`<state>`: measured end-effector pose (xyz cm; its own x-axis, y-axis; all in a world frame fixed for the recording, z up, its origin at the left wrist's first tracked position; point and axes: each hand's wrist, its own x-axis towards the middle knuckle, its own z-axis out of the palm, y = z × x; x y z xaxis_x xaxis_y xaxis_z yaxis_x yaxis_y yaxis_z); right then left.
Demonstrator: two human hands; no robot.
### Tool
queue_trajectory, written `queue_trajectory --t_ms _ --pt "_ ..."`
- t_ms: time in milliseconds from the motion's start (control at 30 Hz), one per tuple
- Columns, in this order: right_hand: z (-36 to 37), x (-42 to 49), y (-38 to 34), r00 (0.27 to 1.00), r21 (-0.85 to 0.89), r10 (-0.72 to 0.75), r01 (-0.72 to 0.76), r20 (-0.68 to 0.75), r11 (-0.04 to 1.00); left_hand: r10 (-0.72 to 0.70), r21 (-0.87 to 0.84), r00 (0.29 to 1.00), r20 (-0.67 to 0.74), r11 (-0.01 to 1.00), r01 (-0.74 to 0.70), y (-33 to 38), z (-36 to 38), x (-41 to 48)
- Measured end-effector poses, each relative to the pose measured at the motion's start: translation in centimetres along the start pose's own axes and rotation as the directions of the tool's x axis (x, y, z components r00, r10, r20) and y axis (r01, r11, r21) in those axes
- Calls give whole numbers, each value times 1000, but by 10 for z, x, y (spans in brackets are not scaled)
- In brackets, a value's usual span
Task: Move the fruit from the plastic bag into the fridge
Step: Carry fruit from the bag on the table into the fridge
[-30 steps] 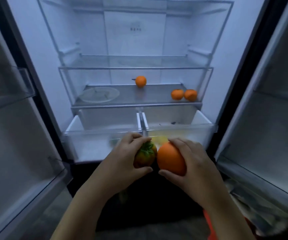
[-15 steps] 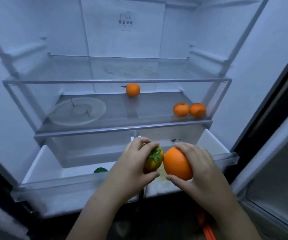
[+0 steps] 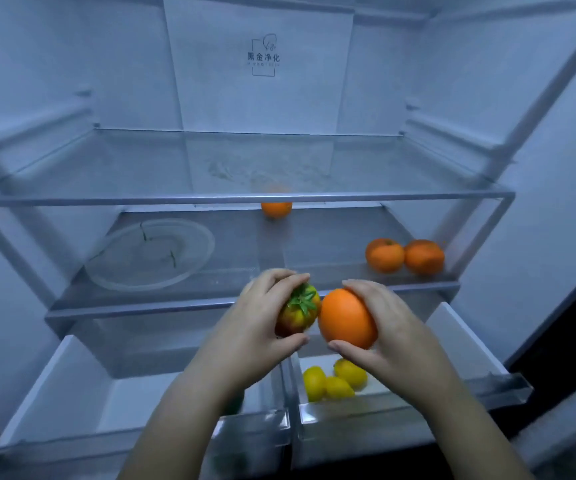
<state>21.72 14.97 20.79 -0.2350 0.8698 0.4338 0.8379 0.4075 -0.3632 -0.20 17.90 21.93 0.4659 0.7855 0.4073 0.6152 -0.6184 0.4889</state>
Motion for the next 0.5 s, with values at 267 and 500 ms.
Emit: queue_trajectory --t_ms 267,500 --pt "-2 71 66 999 -13 -46 47 28 999 33 19 996 -88 999 -32 15 -20 48" --pt "16 107 95 996 -53 -19 24 89 998 79 -10 980 -185 997 -83 33 -41 92"
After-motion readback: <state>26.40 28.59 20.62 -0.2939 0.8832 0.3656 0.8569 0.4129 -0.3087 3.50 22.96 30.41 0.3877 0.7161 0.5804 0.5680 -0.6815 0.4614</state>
